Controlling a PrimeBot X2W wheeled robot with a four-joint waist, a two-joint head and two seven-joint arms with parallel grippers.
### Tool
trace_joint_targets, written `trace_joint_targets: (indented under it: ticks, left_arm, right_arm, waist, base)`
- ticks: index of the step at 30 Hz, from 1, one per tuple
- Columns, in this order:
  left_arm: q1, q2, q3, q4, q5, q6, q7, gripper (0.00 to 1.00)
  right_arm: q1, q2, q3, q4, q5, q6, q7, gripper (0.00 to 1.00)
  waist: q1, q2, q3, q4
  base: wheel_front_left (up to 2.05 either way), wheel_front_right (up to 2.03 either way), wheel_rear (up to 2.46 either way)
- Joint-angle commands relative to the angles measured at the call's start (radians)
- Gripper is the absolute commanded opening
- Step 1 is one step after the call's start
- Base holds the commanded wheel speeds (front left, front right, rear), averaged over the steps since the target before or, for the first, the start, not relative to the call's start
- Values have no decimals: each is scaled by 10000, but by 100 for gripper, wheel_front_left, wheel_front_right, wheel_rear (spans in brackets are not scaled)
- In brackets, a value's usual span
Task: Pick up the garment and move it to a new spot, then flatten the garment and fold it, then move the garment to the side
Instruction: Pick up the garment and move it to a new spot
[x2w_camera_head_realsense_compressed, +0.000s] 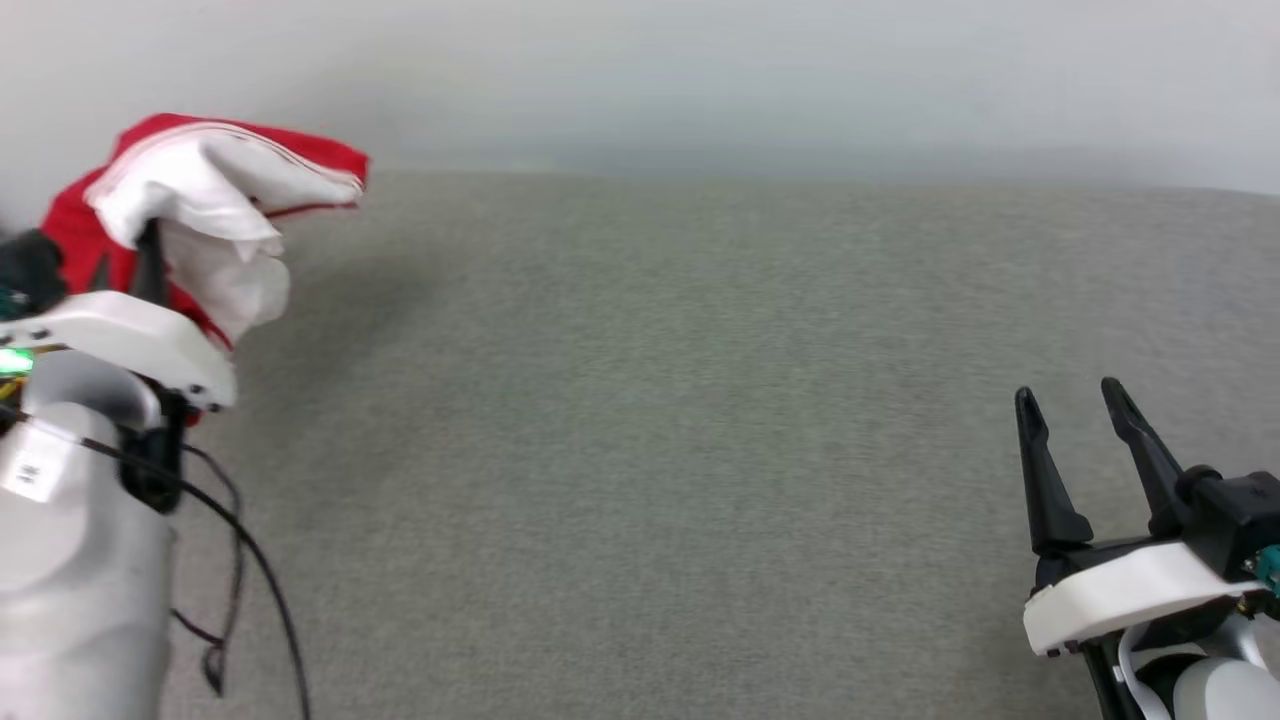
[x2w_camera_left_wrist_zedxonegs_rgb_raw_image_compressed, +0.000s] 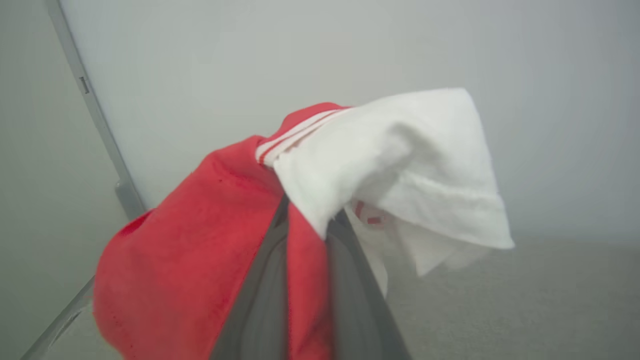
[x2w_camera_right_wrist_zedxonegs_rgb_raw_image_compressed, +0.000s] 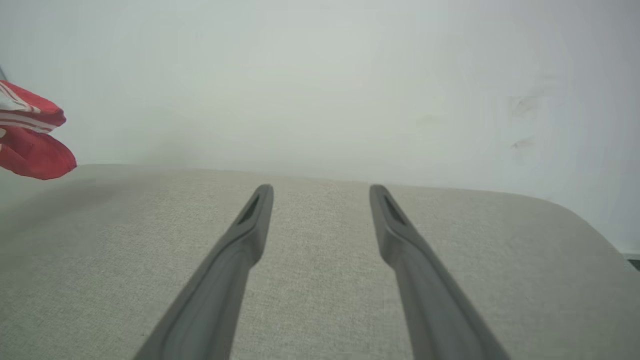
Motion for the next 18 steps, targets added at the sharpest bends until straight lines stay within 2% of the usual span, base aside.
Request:
trace_joint_targets:
  ticks: [1,5,10,18]
  left_arm:
    - [545,-424,-242,-860,50,194,269,0]
    - [1316,-865,-670,-2490,43,303,1088,0]
    - [2176,-1658,-1588,-4271,59,219,2099,0]
    - [3192,-2292,-3381,-5398,129,-60,3019,0]
  right_arm:
    - [210,18,-74,-17,112,-7,-41,100]
    - [238,22,-73,-29,221,-7,-24,100]
    - [233,24,-102,-57,336,-7,-76,100]
    - [-95,20,84,176,558,-7,-322,100]
  waist:
    - [2,0,-292,-726]
    - [2,0,-224,-1309]
    - [2,0,-16,-1846]
    - [2,0,557,-2543]
  base:
    - [0,0,0]
    - [0,0,0]
    - [0,0,0]
    - [0,0,0]
